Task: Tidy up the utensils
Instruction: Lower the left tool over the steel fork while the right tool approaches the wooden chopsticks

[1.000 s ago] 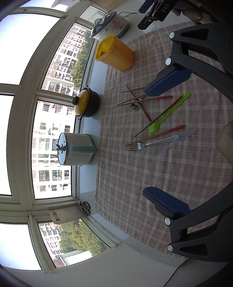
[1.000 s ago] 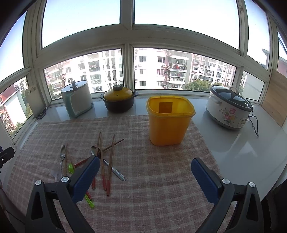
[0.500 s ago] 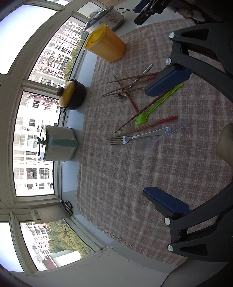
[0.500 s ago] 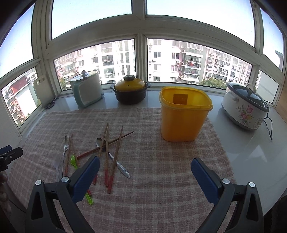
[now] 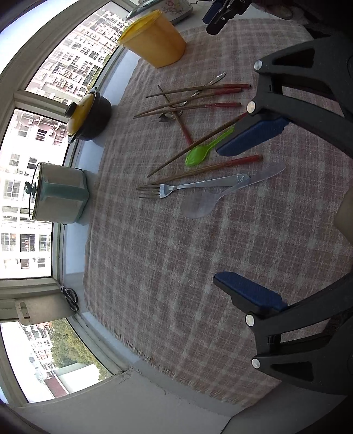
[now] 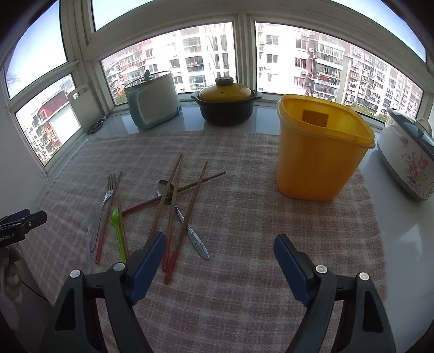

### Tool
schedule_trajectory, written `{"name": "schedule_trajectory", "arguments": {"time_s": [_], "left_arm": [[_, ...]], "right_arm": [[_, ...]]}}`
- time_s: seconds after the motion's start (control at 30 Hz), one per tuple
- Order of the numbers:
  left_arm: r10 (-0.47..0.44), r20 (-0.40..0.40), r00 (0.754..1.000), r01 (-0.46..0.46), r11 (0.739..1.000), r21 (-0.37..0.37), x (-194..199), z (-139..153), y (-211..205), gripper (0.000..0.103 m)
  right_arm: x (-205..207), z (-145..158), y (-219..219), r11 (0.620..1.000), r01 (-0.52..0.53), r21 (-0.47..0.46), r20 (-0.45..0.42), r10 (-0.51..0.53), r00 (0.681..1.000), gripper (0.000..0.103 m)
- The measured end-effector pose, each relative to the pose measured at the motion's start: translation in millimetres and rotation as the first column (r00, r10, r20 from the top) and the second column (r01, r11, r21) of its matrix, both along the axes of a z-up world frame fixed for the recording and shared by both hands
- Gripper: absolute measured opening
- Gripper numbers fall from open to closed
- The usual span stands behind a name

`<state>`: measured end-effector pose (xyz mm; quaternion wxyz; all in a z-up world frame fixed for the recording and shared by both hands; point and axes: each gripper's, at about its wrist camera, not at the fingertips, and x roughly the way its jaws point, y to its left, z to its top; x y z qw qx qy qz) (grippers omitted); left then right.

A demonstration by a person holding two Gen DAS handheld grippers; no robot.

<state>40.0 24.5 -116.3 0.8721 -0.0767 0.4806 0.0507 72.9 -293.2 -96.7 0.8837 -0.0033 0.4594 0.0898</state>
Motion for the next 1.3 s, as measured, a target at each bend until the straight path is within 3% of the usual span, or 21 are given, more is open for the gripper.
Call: {"name": "schedule_trajectory", "arguments": {"time_s": [0.13,0.33,0.47,0.67,0.77,0.87,0.97,1.17,1.3], "left_arm": [[0.059,-0.083,0.995,-0.07,0.989,-0.132,-3,-19,5,0.067],[0.135,-0.164,0.977,-0.167,0.965,-0.203,-8,-36,8,0.042],[0.135,-0.166,0.977,-0.168,0.964,-0.205,-2,-36,3,0.042],[0.089,-0.185,0.979,-0.129,0.968,-0.216,24,-49,-4,0.042],[0.097,-0.226,0.969,-0.159,0.948,-0.275,37,-64,6,0.033],[0.108,-0.219,0.97,-0.171,0.94,-0.294,52,-67,16,0.028],[0.068,-0.206,0.976,-0.128,0.946,-0.297,69,-63,17,0.017],[-0.048,-0.234,0.971,-0.024,0.955,-0.295,105,-65,6,0.017],[-0.072,-0.294,0.953,-0.018,0.956,-0.293,128,-74,5,0.017]], "right_arm": [[7,-10,-3,0.998,-0.065,0.016,-0.021,0.065,0.998,0.081],[22,-23,-11,0.99,-0.113,0.09,-0.081,0.12,0.989,0.076],[32,-32,-11,0.984,-0.126,0.123,-0.124,0.142,0.982,0.072],[51,-44,-4,0.981,-0.111,0.156,-0.177,0.139,0.974,0.059],[61,-50,1,0.98,-0.098,0.172,-0.205,0.133,0.97,0.057],[70,-56,8,0.981,-0.094,0.171,-0.228,0.132,0.965,0.053],[79,-62,14,0.978,-0.085,0.189,-0.252,0.132,0.959,0.049],[90,-71,24,0.973,-0.063,0.222,-0.293,0.128,0.947,0.045],[95,-77,26,0.972,-0.036,0.231,-0.317,0.11,0.942,0.045]]}}
